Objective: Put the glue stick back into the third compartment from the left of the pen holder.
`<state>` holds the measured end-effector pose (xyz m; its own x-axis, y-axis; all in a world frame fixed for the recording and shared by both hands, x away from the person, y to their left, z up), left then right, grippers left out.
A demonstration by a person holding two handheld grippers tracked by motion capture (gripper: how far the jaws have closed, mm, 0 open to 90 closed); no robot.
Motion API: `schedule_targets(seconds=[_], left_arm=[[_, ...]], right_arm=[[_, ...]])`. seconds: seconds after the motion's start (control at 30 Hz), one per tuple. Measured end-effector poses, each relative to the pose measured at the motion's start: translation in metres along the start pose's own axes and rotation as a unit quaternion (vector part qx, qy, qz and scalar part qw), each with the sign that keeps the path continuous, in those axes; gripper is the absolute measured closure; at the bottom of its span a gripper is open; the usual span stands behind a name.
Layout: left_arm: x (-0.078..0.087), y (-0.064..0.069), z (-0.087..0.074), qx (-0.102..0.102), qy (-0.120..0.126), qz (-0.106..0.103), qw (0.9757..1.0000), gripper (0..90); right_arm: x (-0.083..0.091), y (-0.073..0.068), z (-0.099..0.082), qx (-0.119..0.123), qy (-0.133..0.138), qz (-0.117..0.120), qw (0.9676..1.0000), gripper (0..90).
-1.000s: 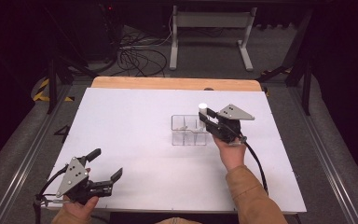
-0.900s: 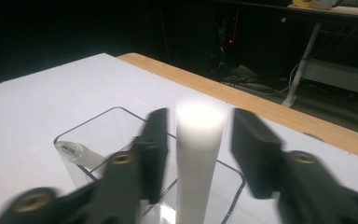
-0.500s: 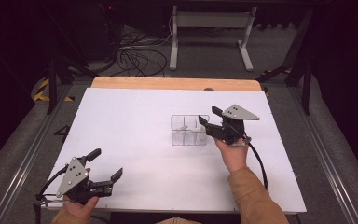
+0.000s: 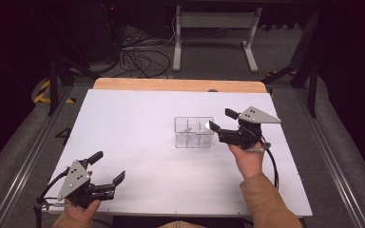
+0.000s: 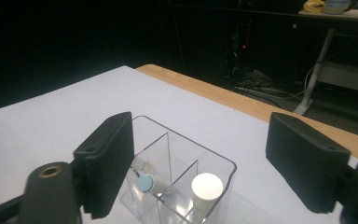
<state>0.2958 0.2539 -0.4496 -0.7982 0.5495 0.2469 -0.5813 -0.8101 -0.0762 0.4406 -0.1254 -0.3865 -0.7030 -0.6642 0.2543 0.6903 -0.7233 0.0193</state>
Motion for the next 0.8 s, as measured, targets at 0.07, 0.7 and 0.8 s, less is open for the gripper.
schedule_targets(seconds=[0.07,0.7,0.8], left_arm=[[0.000,0.000,0.000,0.001,0.001,0.000,1.0000,8.0],[0.002,0.000,0.000,0.000,0.001,0.003,1.0000,7.9],[0.002,0.001,0.000,-0.002,0.002,0.003,1.0000,8.0]], right_arm=[[0.006,-0.001,0.002,0.003,0.004,0.002,1.0000,21.8],[0.032,-0.011,0.003,0.038,0.005,0.020,0.9991,9.4],[0.039,-0.014,0.001,0.045,0.008,0.026,0.9986,6.4]])
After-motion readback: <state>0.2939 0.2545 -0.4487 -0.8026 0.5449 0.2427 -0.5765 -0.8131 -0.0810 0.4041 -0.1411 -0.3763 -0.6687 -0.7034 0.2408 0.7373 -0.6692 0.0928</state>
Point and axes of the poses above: each handheld gripper's, and its own axes: x roughly backward along the jaws, z roughly out of its top, y roughly to its right, the point moved 5 cm from there along -x, roughly forward along the jaws
